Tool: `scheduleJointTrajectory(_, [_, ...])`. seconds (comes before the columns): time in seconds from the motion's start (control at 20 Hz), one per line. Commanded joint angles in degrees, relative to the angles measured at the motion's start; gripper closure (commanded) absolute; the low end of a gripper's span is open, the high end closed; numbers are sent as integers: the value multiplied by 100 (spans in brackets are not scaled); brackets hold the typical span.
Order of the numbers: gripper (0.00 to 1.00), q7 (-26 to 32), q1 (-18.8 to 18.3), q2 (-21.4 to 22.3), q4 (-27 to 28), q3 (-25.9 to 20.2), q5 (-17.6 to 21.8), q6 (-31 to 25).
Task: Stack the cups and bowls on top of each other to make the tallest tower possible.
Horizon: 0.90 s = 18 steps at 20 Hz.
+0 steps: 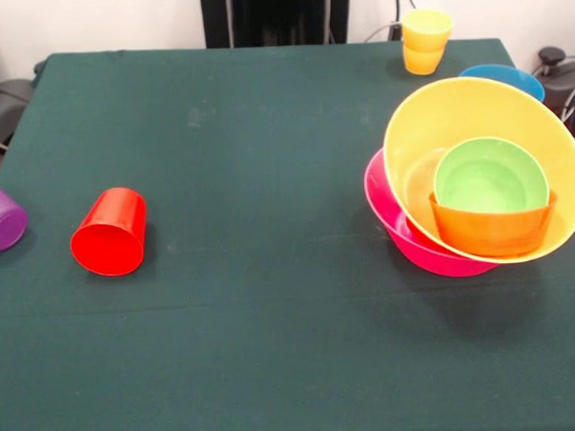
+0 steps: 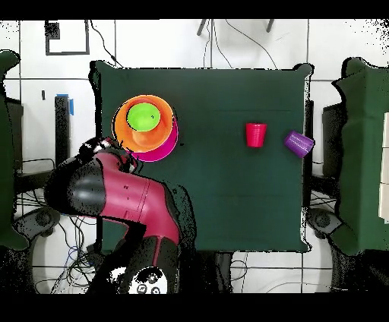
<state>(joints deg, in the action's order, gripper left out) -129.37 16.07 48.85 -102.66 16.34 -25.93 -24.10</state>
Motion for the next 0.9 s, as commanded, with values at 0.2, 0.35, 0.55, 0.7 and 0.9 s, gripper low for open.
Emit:
scheduleJointTrajectory(0.2, [0,-1271,179,-450,-778,-275,-64,426])
scheduleJointTrajectory(0.35, [0,-1296,200,-471,-825,-297,-110,495])
scheduleJointTrajectory(0.55, [0,-1284,186,-567,-905,-381,-148,734])
scheduleJointTrajectory(0.7, [0,-1277,106,-643,-1018,-545,-186,1066])
scheduleJointTrajectory(0.9, [0,-1338,64,-710,-1141,-720,-256,1417])
